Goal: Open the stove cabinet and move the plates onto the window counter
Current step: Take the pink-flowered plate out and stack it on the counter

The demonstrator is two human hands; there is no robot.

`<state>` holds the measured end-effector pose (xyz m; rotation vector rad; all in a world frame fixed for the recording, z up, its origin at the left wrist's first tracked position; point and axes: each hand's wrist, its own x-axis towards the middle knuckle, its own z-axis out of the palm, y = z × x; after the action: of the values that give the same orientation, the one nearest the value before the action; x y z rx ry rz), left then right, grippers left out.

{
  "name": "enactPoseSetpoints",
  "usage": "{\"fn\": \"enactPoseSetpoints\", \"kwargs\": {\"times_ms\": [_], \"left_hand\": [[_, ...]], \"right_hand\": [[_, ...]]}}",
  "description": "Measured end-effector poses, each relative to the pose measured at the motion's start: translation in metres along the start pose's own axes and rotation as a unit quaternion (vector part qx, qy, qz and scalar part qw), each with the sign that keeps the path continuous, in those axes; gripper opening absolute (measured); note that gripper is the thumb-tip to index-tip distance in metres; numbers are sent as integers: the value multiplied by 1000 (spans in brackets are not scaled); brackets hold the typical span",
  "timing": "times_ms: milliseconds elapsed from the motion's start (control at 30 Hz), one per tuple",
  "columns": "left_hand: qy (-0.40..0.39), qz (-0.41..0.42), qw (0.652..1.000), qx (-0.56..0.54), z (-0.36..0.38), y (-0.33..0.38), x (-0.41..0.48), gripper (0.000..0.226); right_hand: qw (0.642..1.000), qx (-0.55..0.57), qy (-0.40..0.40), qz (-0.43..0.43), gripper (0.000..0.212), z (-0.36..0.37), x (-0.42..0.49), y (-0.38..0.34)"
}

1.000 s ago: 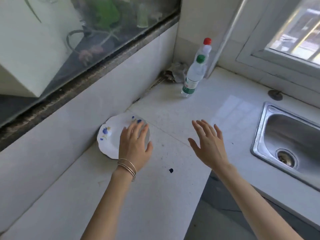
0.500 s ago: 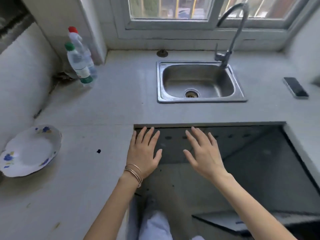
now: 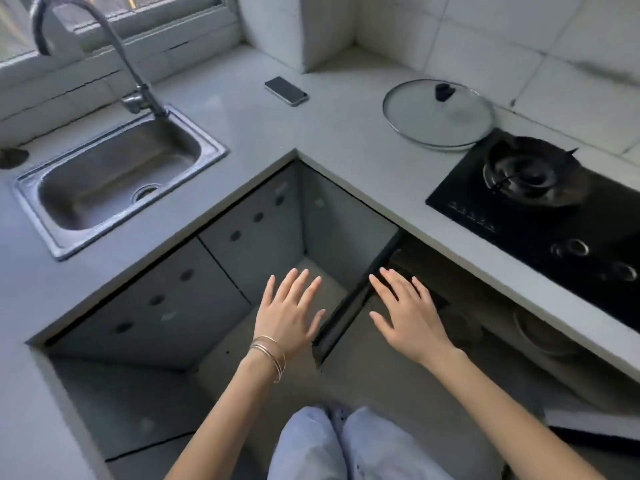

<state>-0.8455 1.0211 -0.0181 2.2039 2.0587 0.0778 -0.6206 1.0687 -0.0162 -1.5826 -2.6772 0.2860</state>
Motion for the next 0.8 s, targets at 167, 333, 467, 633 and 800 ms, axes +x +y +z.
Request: {"fn": "enactPoseSetpoints", "kwargs": {"times_ms": [167,333,467,633,800], "left_hand": [[-25,137,990,-11,13,60,36,55],[-29,249,968,-5,17,104,59,55],[-20,311,950,-9,15,133,69,55],[-1,385,922,-27,12,170,76,52],[16,433,900,-37,12,215,73,50]], "right_hand": [[989,10,34,143,59,0,-58,43],[970,7,58,237,58,-1,-104,62],[955,3,78,287,56,-2,-132,68],[933,-3,117,341,52,-7,-168,80],[918,-11,149,366,49,-9,-201,105]]}}
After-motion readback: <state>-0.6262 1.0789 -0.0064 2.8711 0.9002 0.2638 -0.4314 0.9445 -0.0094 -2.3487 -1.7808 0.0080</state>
